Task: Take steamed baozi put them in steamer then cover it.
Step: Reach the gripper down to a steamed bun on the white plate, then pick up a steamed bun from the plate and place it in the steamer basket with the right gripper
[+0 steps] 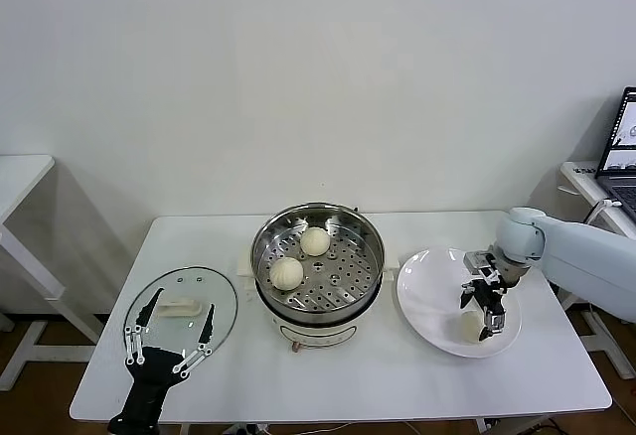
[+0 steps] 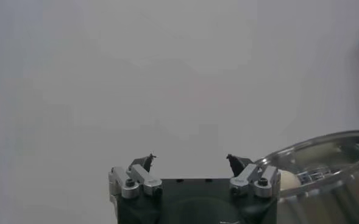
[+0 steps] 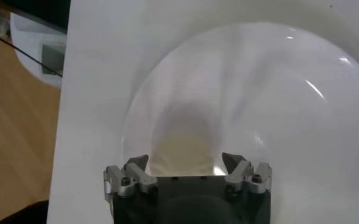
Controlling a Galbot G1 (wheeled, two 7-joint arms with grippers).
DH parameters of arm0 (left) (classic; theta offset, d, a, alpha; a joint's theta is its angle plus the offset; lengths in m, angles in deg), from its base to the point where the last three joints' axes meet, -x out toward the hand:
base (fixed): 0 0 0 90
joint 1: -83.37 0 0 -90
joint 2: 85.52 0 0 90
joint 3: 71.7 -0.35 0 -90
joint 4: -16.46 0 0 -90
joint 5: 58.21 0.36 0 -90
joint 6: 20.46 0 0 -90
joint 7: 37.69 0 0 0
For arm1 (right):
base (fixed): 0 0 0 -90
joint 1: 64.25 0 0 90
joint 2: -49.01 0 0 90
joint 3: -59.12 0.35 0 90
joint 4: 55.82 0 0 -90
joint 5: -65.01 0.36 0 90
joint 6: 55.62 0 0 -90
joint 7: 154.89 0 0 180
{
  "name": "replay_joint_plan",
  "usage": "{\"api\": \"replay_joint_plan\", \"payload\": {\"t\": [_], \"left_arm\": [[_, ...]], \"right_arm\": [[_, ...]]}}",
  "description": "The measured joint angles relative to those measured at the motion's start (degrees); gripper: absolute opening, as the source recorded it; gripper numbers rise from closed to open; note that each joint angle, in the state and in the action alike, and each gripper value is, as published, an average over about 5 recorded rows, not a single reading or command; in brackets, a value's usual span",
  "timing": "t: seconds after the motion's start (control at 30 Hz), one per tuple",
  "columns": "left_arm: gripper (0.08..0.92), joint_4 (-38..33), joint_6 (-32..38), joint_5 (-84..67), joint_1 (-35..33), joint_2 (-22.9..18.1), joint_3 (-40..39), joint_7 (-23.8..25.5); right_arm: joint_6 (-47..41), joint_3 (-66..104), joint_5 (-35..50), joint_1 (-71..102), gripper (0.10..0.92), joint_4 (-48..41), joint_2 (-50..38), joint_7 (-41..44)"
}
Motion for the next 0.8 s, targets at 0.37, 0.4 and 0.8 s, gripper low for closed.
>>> {"api": "replay_joint_plan", "payload": {"t": [0.37,0.4,0.8], "left_arm": [[0.823,0.0,0.0,-0.2,0.2,0.1,0.3,-0.1],[0.823,0.0,0.0,-0.2,0.2,0.2,0.3,-0.1],[0.823,-0.3,0.0,-0.4,0.2,0.9,0.3,-0.1]], "right_arm": [[0.6,0.5,-1.2,0.7,0.655,0.1,-0.1,-1.1],[0.7,0.4,-1.2,0.7,0.644,0.2,-0.1,-1.2],[3.5,-1.9,0.6,-6.5,0.628,2.5,0.4,0.2]]}}
